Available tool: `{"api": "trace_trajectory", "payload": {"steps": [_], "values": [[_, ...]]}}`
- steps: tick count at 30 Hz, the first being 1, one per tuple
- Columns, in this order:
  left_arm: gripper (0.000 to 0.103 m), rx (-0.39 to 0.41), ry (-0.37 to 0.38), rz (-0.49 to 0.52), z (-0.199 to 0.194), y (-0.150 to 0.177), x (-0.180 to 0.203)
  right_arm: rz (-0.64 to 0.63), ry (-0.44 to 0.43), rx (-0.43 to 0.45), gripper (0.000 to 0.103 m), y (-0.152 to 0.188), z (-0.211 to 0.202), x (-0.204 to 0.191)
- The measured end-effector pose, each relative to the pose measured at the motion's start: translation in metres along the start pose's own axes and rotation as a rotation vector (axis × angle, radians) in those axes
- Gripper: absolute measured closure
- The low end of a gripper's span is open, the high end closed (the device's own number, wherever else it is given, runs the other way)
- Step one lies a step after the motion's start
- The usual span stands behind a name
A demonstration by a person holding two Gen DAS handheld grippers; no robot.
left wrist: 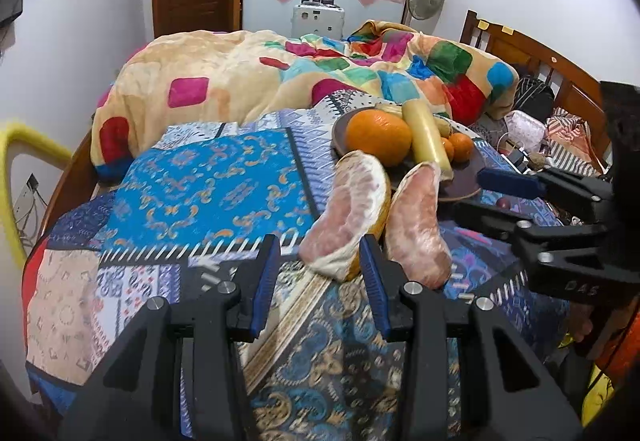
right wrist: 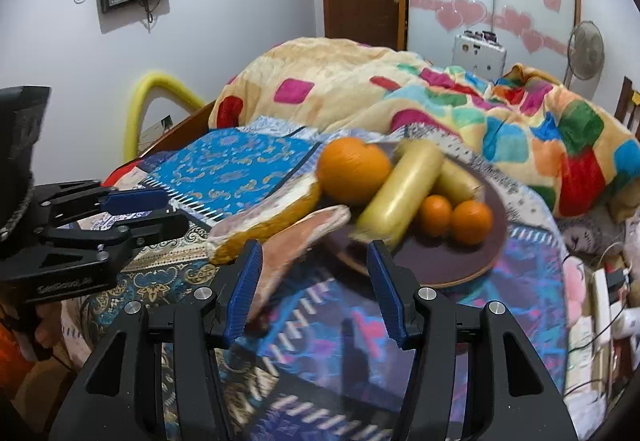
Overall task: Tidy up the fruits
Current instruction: 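Grasp a pink pomelo segment with the right tool and lift it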
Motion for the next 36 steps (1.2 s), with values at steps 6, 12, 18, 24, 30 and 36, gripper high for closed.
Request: {"api": "trace_trajectory", "payload": {"steps": [6,12,18,24,30,36], "values": [[0.058,0.009,-0.006,-0.014,-0.013,0.013,-0.012,0.006,-0.021,-0.063,0.052,0.003,0.017,-0.016],[0.057,0.014,0.009,-0.033,-0.013,0.025,-0.016,-0.028,0.010,-0.106,0.052,0.000,0.031,-0.026],[0.057,0.022,-0.005,-0.002,-0.011,0.032,-0.012,-0.034,0.006,-0.125,0.053,-0.001,0.038,-0.029],[0.056,0.012,-0.012,0.010,-0.007,0.035,-0.008,-0.064,0.011,-0.113,0.063,-0.001,0.037,-0.034],[0.056,0.019,-0.023,0.012,-0.011,0.032,-0.006,-0.059,-0.007,-0.083,0.077,-0.002,0.026,-0.030],[0.056,0.015,-0.005,0.006,-0.009,0.022,-0.003,-0.054,-0.031,-0.021,0.083,-0.005,-0.001,-0.020]]}}
Point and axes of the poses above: each gripper's, at about its wrist camera, not at the fingertips, and z roughly the way its jaws point, x to its right, y to its underside, the point moved 1 cm from there along z, roughly the way its jaws point, and after that the axes turned 14 degrees about y, right-handed, at the moved point
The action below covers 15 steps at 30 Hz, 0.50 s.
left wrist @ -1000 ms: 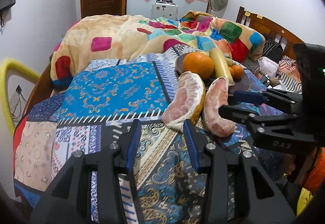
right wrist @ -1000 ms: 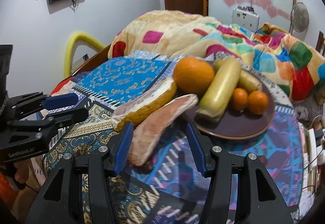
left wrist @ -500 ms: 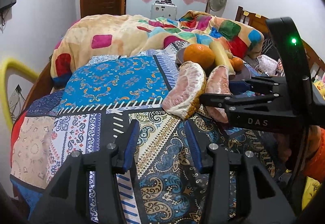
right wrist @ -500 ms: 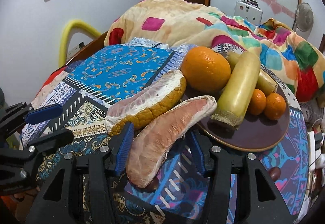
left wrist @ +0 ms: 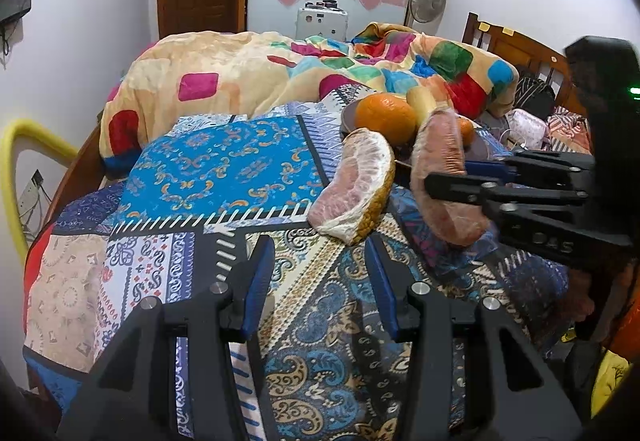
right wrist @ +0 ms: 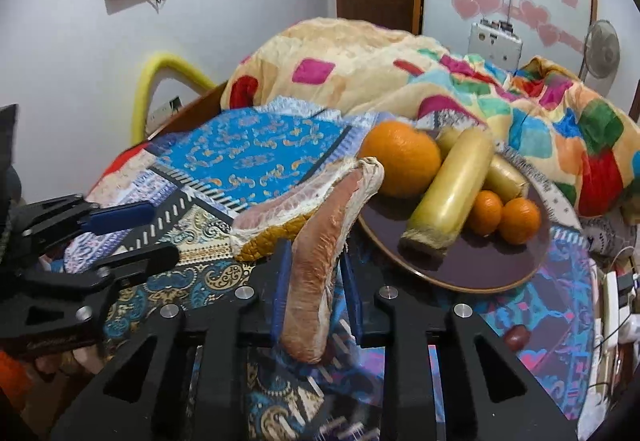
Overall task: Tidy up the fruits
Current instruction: 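Grasp a pink pomelo segment with the right tool and lift it, then grasp the other pomelo segment with the left tool while the right tool carries its segment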
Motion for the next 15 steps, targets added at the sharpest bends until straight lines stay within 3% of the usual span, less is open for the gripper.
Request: {"api": "trace_trajectory", "payload": {"steps": [15], "values": [[0.046,-0.114,0.017,0.071,0.059,-0.032,0.029,0.101,0.073,0.069,0.087,0.012,-0.035,0.073]]}}
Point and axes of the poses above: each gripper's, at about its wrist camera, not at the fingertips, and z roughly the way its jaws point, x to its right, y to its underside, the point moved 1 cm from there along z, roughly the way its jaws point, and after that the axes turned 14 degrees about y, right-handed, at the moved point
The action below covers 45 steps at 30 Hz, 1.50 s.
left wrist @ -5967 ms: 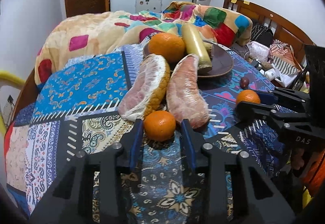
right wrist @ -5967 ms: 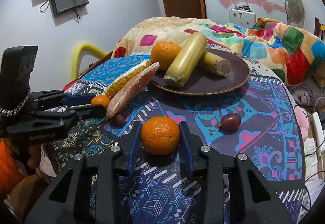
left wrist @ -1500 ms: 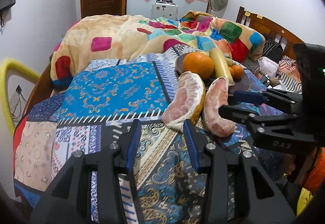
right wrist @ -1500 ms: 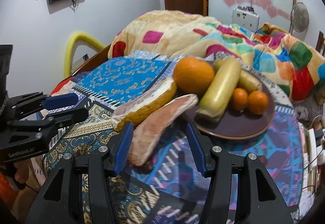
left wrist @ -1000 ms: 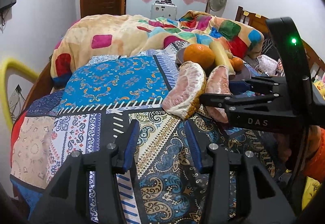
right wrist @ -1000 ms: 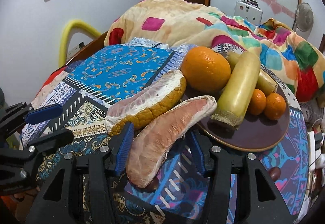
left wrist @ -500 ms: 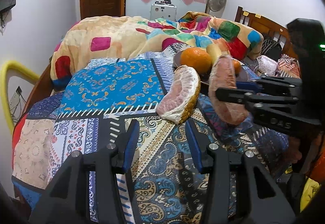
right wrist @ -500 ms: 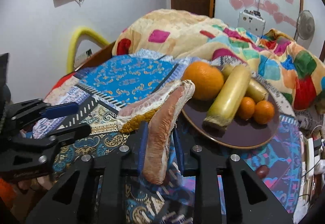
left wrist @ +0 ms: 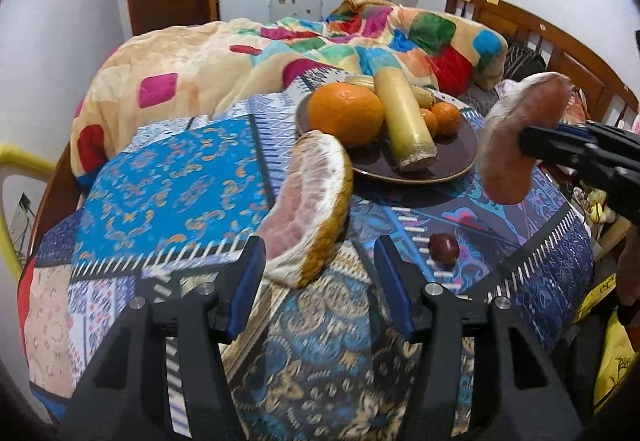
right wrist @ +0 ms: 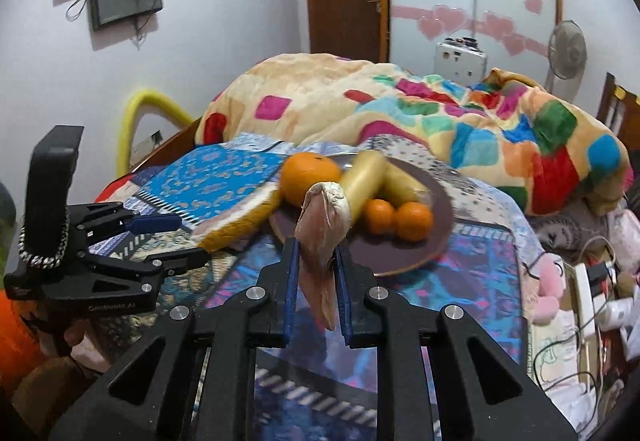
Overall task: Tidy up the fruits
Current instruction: 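Grasp the other pomelo segment with the left tool while the right tool carries its segment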
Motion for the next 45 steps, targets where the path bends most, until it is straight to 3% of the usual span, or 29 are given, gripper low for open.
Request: {"api": "trace_trajectory", "payload": {"steps": [9,16,23,27,32,36,38,42,45], "values": [[0.046,-0.090,-0.045,0.051,0.037,-0.024,-0.001,0.041,0.023,-0.020,0.087,0.012,0.009,0.032],[0.046,-0.125,-0.037,0.028,0.057,-0.033,-0.011,0.055,0.002,-0.016,0.087,0.015,0.014,0.037],[0.053,-0.092,-0.002,-0.034,0.056,-0.033,-0.021,0.067,-0.006,0.001,0.092,0.014,0.011,0.042],[0.058,-0.064,-0.020,-0.025,0.048,-0.031,-0.018,0.064,-0.001,0.018,0.092,0.011,0.007,0.042],[0.070,-0.014,-0.024,-0.015,0.029,-0.027,-0.009,0.052,-0.003,-0.026,0.092,0.018,0.016,0.039],[0.071,-0.013,-0.018,-0.008,0.024,-0.023,-0.007,0.084,-0.014,-0.081,0.090,0.026,0.026,0.047],[0.071,-0.009,-0.014,-0.008,0.021,-0.021,-0.008,0.095,-0.019,-0.094,0.083,0.030,0.025,0.054],[0.072,0.006,0.003,-0.020,0.014,-0.017,-0.009,0.110,0.014,-0.087,0.055,0.035,0.019,0.067],[0.073,0.025,0.001,-0.021,0.008,-0.014,-0.009,0.101,0.057,-0.111,0.041,0.038,0.023,0.076]]}}
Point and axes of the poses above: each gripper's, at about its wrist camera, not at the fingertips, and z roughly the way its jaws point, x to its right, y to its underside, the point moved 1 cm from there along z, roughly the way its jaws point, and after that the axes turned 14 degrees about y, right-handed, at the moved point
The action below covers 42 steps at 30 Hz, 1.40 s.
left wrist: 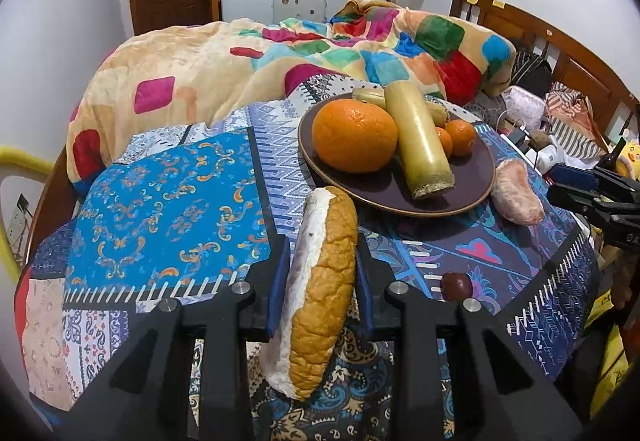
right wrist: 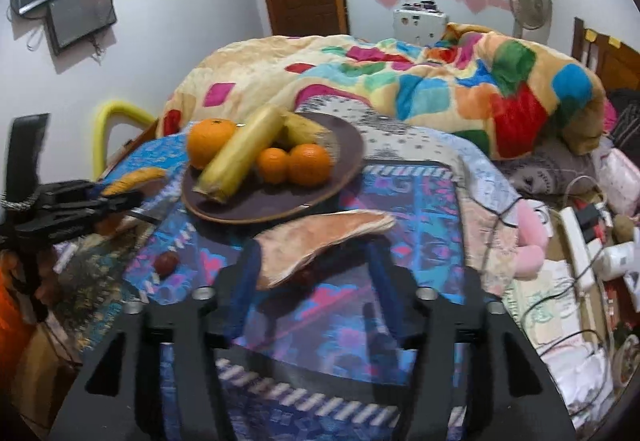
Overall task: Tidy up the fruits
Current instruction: 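Grasp the other pomelo segment with the left tool while the right tool carries its segment, then lower both pomelo segments onto the plate and open both tools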
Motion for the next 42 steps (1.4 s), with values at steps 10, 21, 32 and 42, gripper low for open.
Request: {"api": "trace_trajectory", "payload": {"steps": [10,21,32,42], "values": [[0.074,0.022,0.001,0.008,-0.003,0.003,0.002,0.043,-0.077,-0.112,0.032,-0.011,0.036,-0.007],[0.074,0.042,-0.028,0.048,-0.004,0.009,0.012,0.027,-0.112,-0.141,0.045,-0.017,0.049,-0.022],[0.078,0.061,-0.013,0.020,-0.013,0.004,0.012,-0.008,-0.099,-0.100,0.076,-0.010,0.031,-0.022],[0.078,0.089,0.004,0.040,-0.020,-0.006,0.028,0.028,-0.114,-0.047,0.089,-0.013,0.009,-0.007]]}}
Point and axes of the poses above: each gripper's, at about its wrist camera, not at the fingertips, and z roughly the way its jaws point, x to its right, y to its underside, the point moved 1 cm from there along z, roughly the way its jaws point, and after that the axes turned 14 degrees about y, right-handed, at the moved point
